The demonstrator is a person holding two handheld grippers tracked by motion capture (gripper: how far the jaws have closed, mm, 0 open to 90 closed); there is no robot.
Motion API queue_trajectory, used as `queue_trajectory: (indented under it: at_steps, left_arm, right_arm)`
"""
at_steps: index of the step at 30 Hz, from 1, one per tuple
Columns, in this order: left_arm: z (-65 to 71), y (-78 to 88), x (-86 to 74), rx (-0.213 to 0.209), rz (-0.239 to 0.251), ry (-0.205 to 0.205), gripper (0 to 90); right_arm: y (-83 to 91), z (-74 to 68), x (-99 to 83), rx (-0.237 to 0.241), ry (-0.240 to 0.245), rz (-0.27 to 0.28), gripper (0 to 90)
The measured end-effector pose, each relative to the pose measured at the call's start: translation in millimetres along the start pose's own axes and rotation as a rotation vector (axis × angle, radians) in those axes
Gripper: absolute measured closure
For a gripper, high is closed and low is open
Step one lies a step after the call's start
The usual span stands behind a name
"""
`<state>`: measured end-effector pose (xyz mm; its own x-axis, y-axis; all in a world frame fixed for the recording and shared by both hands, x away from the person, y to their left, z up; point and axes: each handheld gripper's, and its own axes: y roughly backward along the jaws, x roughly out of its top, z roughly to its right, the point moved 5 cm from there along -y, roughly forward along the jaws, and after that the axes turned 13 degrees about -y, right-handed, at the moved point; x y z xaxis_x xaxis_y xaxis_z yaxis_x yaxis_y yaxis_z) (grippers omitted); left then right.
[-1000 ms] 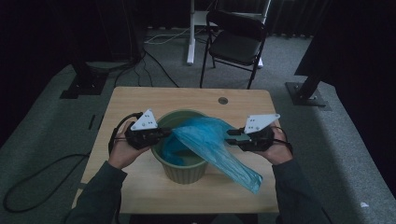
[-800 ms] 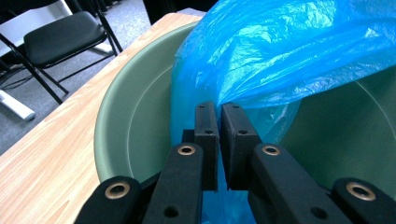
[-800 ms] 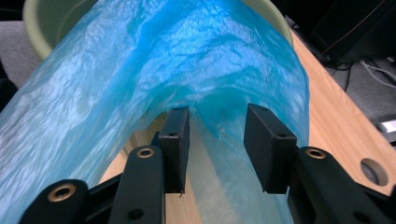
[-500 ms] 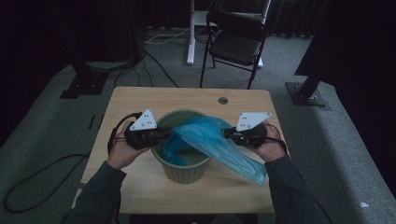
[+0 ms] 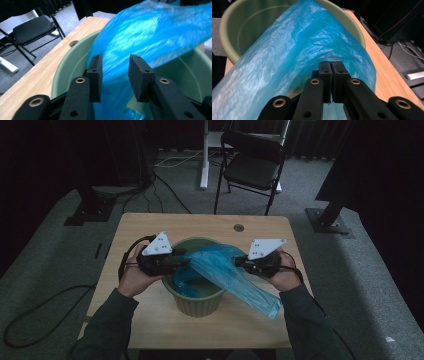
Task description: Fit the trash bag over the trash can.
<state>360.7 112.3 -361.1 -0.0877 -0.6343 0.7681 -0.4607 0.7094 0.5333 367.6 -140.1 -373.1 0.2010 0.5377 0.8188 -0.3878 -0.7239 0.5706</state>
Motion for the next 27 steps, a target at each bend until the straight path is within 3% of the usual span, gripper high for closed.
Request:
queue_trajectory:
  at_steps: [10, 17, 20, 21, 25, 26, 27]
  left_arm:
    - [8.7, -24.0, 14.5, -0.059, -0.009, -0.035, 50.2]
    - [11.1, -34.1, 20.8, -0.043, -0.036, -0.050, 47.3]
    - [13.7, -41.4, 29.1, -0.044, -0.037, -0.076, 47.1]
    - [13.7, -41.4, 29.1, -0.044, -0.037, -0.076, 48.0]
    - [17.5, -47.4, 32.0, -0.048, -0.070, -0.118, 74.7]
    - [18.4, -48.9, 32.3, -0.044, -0.080, -0.126, 74.7]
    - [18.6, -49.4, 32.3, -0.036, -0.085, -0.130, 82.3]
  right_arm:
    - [-7.5, -10.5, 10.7, 0.042, 0.038, 0.011, 88.2]
    - [-8.2, -14.8, 15.4, 0.074, 0.034, 0.029, 88.5]
    - [-10.9, -18.3, 17.5, 0.091, 0.051, 0.031, 88.6]
    - [-10.9, -18.3, 17.5, 0.091, 0.051, 0.031, 88.6]
    - [-11.4, -18.4, 17.5, 0.093, 0.050, 0.033, 88.6]
    - [-11.1, -18.4, 17.6, 0.094, 0.051, 0.033, 88.6]
    - [-10.4, -18.7, 17.5, 0.093, 0.050, 0.033, 88.6]
